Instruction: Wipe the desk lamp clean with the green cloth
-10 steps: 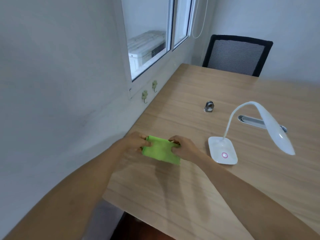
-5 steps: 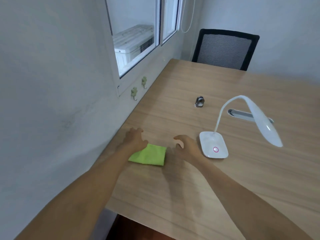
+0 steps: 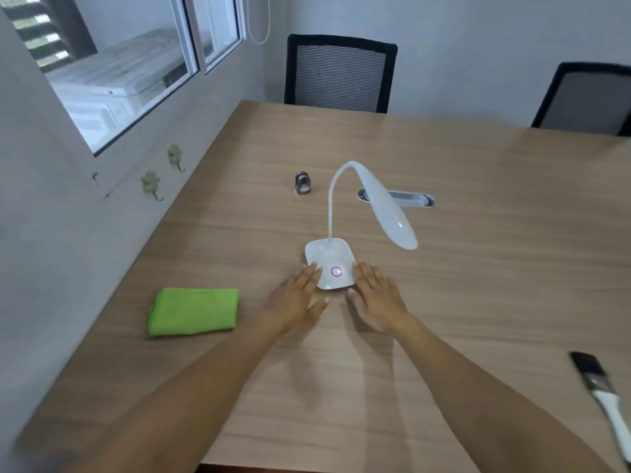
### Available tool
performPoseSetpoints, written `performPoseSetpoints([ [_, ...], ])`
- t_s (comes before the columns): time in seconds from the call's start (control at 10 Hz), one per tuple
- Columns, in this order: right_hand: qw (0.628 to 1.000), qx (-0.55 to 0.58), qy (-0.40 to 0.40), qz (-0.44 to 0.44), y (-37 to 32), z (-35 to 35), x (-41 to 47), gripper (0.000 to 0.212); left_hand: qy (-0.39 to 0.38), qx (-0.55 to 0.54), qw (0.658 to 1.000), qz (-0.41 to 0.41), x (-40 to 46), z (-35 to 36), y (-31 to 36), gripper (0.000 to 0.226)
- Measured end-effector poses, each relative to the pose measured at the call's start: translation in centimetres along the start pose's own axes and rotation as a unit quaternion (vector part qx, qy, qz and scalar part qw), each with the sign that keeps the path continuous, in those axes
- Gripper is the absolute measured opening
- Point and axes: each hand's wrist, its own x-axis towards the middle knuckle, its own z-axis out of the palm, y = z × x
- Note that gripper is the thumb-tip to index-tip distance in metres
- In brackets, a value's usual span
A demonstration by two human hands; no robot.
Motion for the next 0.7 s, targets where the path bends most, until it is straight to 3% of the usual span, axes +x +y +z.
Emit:
performPoseSetpoints([
  [0.5,0.999,0.021,0.017,0.027,-3.0,1.6,-1.1,0.052,-0.027,-0.026,0.999,-0.036,0.5,-0.1,-0.3,0.076],
  [0.7,0.997,0.018,0.056,0.048,-1.8,1.9,-1.5,0.053,0.033,-0.018,0.998,-0.047,-0.2,0.2,-0.4,0.072],
])
